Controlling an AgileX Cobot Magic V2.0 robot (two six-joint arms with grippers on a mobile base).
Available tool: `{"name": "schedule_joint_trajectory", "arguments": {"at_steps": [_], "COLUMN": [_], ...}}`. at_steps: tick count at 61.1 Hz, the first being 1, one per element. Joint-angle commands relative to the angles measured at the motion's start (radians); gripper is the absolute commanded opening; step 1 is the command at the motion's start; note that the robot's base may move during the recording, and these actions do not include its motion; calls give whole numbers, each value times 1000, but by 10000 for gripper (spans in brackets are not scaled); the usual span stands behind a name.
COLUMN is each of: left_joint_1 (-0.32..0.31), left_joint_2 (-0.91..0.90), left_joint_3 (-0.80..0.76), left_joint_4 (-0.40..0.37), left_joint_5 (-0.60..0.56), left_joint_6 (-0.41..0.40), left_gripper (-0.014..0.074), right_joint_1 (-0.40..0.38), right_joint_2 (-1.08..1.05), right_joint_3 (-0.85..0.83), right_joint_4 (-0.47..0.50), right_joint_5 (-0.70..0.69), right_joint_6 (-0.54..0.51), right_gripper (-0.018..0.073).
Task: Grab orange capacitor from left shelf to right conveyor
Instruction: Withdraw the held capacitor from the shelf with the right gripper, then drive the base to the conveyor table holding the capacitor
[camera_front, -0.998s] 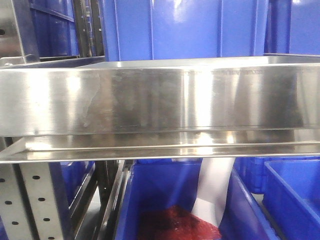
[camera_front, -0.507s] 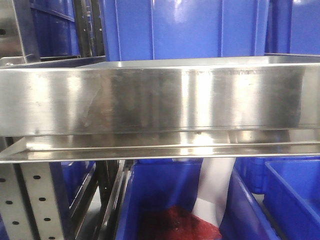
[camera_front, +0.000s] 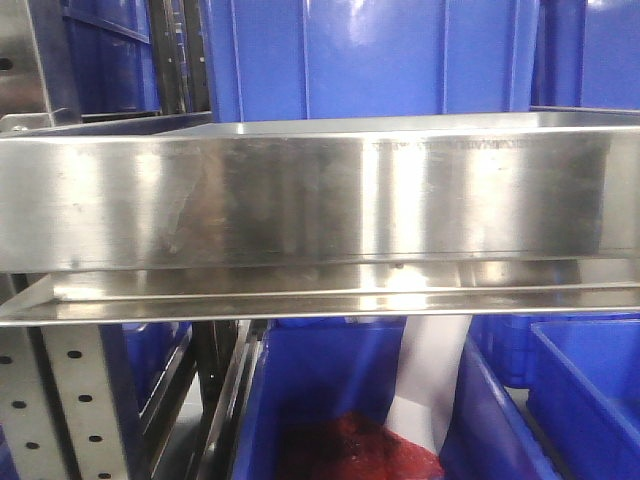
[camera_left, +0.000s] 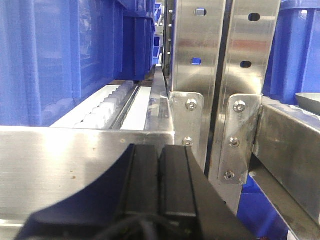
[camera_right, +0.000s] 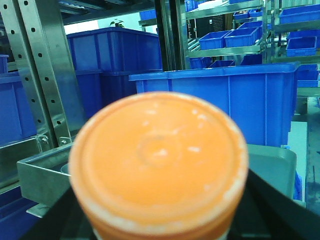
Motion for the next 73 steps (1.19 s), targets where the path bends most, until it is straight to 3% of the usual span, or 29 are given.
{"name": "schedule_joint_trajectory", "arguments": {"at_steps": [1,73], "left_joint_1": [0,0], "left_joint_2": [-7,-7], "left_joint_3": [22,22], "left_joint_4": [-2,-2], "left_joint_5": [-91,-91], "left_joint_6": [-6,-6], "left_gripper": [-126,-126], "right_joint_1": [1,1], "right_joint_2": [-11,-11], "right_joint_3": [-27,-11], "right_joint_4": [-5,-5], "right_joint_5": [-88,-71], "right_joint_6": [-3,-3], "right_gripper": [54,54]}}
